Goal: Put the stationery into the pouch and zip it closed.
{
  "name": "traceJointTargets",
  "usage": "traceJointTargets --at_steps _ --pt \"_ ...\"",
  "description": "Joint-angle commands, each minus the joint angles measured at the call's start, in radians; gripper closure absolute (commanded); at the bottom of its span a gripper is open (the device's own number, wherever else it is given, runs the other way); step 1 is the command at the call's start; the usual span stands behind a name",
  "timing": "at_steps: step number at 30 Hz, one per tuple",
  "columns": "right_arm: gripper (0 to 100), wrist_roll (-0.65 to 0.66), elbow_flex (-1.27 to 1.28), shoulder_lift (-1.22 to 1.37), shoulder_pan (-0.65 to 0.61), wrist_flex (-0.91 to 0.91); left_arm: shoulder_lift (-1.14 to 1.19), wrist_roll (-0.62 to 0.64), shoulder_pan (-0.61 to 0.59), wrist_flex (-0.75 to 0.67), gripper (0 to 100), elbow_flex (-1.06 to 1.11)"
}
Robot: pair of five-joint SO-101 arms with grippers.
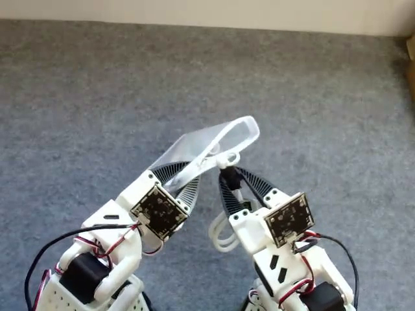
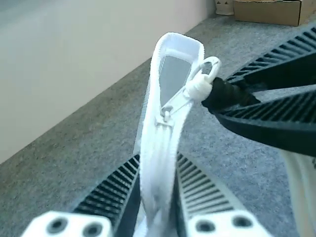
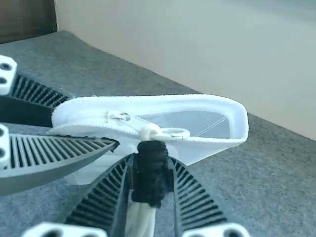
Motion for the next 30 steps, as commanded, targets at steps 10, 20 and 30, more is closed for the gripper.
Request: traceJointTargets --at_steps 10,20,30 --pt "99.4 0.003 -0.035 -0.012 0.004 -0.062 -0.018 0.044 0.005 0.049 99 -0.012" --pt "99.4 0.002 -0.033 -0.012 0.136 -0.117 -0.019 0.057 -0.001 0.066 99 -0.015" --pt "99.4 0.002 0.087 -0.012 0.229 -0.289 -0.251 0.089 -0.002 0.167 99 0.008"
